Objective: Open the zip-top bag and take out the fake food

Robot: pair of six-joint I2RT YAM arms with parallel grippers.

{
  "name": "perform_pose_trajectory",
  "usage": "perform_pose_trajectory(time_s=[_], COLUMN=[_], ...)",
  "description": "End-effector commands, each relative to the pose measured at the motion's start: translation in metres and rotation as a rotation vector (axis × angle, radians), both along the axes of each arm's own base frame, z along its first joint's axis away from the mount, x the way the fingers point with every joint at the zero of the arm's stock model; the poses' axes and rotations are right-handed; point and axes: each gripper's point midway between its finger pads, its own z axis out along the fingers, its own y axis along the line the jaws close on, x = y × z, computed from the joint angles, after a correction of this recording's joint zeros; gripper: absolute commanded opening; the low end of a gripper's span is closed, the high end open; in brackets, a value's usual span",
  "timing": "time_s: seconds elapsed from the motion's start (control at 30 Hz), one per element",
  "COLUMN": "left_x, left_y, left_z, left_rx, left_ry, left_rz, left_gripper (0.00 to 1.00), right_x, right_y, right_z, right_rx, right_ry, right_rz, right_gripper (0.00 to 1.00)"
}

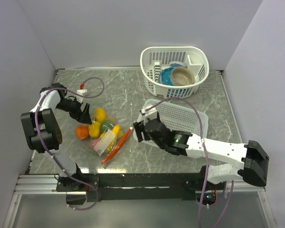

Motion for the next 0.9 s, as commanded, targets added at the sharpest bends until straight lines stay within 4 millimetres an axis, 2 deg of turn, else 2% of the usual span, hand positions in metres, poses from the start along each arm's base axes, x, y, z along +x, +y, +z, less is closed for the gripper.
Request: perform_pose_trajectory(time_s=[0.0,0.2,0.23,0.27,0.33,0.37,0.4,0.53,0.67,0.7,0.87], left_x=[-0.016,-0.022,-0.021,-0.020,-0.014,-0.014,-0.012,-0.010,-0.008,-0.008,-0.016], left_y=[0.008,0.013,0.014,0.016,0.019,0.019,0.017,0.008,0.000,-0.003,-0.027], left_z=[-0.001,-0.017,-0.018,-0.021,-0.021,-0.021,-0.018,-0.011,-0.005,-0.001,0.036], left_rx=[0.022,0.071,0.079,0.094,0.110,0.111,0.110,0.112,0.103,0.095,0.010], left_ry=[0.026,0.022,0.014,0.013,-0.012,-0.017,-0.026,-0.050,-0.057,-0.058,-0.075], left_rz=[-0.012,-0.023,-0.031,-0.027,-0.011,-0.013,-0.012,-0.035,-0.046,-0.050,-0.100], left_gripper=[0.99,0.99,0.94,0.77,0.57,0.38,0.32,0.28,0.13,0.11,0.13], right_x=[-0.007,-0.015,-0.016,-0.017,-0.018,-0.019,-0.020,-0.027,-0.033,-0.033,-0.030], right_y=[0.025,0.048,0.050,0.055,0.061,0.066,0.069,0.086,0.100,0.107,0.121], right_z=[-0.004,-0.023,-0.025,-0.025,-0.031,-0.032,-0.038,-0.045,-0.056,-0.060,-0.068], right_rx=[-0.007,-0.008,-0.009,-0.007,-0.019,-0.012,-0.024,-0.024,-0.051,-0.046,-0.045], right_ry=[-0.008,0.031,0.037,0.037,0.046,0.050,0.055,0.067,0.086,0.082,0.078], right_rz=[0.051,0.103,0.115,0.124,0.137,0.149,0.158,0.203,0.247,0.257,0.275], right_gripper=[0.82,0.79,0.77,0.77,0.77,0.77,0.77,0.77,0.78,0.79,0.82])
